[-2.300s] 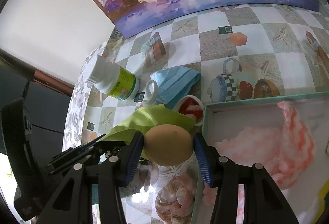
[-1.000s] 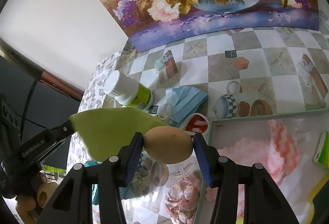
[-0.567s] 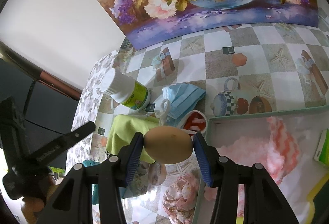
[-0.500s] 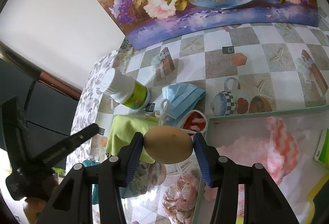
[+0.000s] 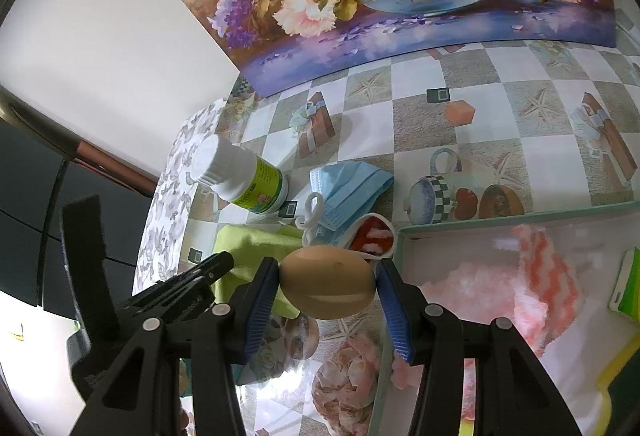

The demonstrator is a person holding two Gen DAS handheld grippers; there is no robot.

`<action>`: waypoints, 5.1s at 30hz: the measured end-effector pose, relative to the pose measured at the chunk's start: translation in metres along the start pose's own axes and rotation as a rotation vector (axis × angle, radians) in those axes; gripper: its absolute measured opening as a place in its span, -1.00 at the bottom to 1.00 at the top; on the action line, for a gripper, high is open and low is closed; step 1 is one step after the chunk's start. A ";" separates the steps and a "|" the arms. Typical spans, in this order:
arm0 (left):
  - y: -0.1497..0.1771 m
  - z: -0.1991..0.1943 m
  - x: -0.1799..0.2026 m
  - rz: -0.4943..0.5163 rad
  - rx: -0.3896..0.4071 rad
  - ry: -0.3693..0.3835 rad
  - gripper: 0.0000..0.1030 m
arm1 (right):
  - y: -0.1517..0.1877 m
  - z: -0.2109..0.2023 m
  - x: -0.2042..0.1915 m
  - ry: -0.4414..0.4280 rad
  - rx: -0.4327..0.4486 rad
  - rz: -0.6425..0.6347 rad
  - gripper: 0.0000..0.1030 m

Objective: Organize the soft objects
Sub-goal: 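Lift the lime-green cloth off the table with the left gripper, then carry the lime-green cloth and tan sponge over the white tray with both grippers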

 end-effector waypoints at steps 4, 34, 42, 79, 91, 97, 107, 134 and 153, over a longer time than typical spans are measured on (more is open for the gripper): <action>-0.002 -0.002 -0.006 -0.038 0.008 0.013 -1.00 | 0.000 0.000 0.000 -0.001 0.000 0.000 0.04; -0.018 0.014 0.008 -0.015 0.039 -0.037 -0.88 | -0.011 -0.023 0.011 -0.039 0.045 0.024 0.03; -0.033 -0.015 -0.004 -0.111 0.086 0.043 -0.90 | -0.012 -0.024 0.009 -0.041 0.046 0.019 0.04; -0.032 -0.026 -0.001 -0.115 0.035 0.137 -0.89 | -0.014 -0.032 0.002 -0.057 0.052 0.006 0.04; -0.029 -0.016 0.003 -0.106 0.009 0.127 -0.73 | -0.013 -0.031 0.002 -0.057 0.047 0.004 0.04; -0.026 -0.009 0.003 -0.099 0.010 0.089 -0.82 | -0.013 -0.031 0.003 -0.056 0.047 0.004 0.04; -0.040 -0.047 -0.012 -0.173 0.109 0.152 -0.97 | -0.014 -0.036 0.001 -0.060 0.067 -0.002 0.04; 0.001 -0.241 0.087 0.072 0.399 0.369 -0.97 | -0.016 -0.229 0.038 0.255 0.387 0.016 0.04; 0.091 -0.183 0.189 0.280 0.186 0.460 -0.96 | 0.048 -0.246 0.099 0.338 0.287 0.167 0.04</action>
Point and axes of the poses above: each gripper's, at about its wrist camera, not at the fingertips, and z roughly the way its jaws point, x to its right, y to its underside, the point moved 6 cm from there along z, roughly the way its jaws point, and after that the axes turned 9 degrees about -y, right-handed, at the moved point
